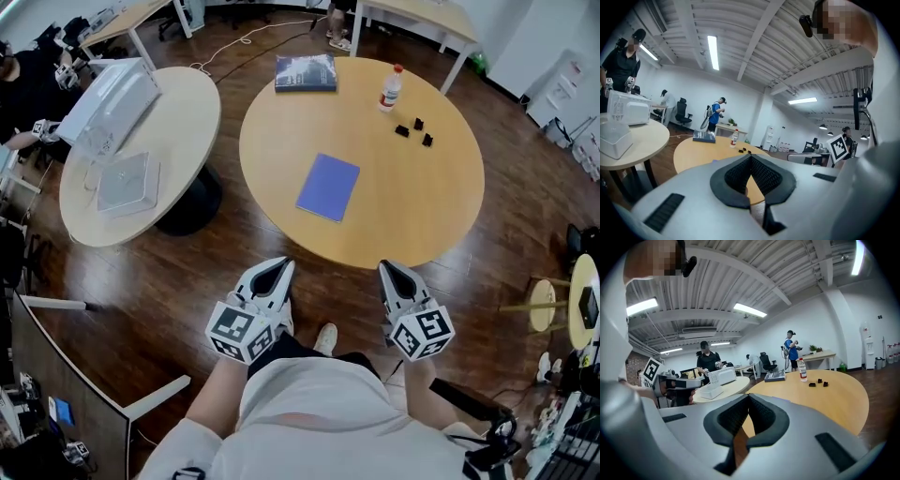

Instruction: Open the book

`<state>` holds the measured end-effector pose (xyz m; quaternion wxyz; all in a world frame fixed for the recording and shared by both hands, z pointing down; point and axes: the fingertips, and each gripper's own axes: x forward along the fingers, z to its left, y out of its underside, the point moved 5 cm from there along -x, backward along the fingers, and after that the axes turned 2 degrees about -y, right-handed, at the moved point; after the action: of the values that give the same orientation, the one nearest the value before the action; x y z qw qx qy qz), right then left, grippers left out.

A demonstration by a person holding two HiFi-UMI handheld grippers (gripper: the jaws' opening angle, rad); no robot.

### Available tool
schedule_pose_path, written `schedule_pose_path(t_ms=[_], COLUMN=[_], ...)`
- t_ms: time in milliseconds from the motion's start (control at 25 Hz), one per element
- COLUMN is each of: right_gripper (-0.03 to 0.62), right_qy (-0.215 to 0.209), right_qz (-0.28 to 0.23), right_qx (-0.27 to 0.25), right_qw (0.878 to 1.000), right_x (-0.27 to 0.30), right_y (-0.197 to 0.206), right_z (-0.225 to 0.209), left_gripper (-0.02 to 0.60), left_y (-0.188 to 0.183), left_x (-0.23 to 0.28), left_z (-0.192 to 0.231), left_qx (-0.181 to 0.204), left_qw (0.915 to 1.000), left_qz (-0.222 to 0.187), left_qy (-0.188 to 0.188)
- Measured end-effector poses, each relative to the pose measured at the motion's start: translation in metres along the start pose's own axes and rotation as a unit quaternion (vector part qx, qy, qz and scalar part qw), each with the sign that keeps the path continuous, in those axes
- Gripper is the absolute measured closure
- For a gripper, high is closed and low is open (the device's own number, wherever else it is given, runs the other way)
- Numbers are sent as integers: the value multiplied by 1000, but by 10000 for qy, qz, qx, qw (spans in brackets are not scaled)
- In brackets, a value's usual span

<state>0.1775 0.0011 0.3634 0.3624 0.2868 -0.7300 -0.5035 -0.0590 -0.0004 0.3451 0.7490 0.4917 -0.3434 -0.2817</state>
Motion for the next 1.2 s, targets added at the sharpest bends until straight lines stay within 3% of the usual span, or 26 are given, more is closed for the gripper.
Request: schedule_pose_path(t_ms=[160,360,600,880,1200], right_gripper=[589,589,589,589,589], right_qy=[261,619,817,1062,1117], right_qz=[43,141,209,259,357], right_qx=[-15,-11,16,165,580], right_qw=[9996,9980,9964,9939,9914], right_x=[32,76,116,115,87], right_y=[-9,-16,-18,-10,17], right_z=[1,2,11,-7,-52], left_gripper=[571,571,571,571,571], left_y=[-7,-26,-24,-15,16], left_x=[23,51,72,97,151], left_z=[41,85,129,123,93], left_qx=[-55,154,241,456,941], left_qw=[9998,9980,9950,9907,9828], left_qz=[66,96,406,663,1266], left_qy=[199,602,882,1099,960])
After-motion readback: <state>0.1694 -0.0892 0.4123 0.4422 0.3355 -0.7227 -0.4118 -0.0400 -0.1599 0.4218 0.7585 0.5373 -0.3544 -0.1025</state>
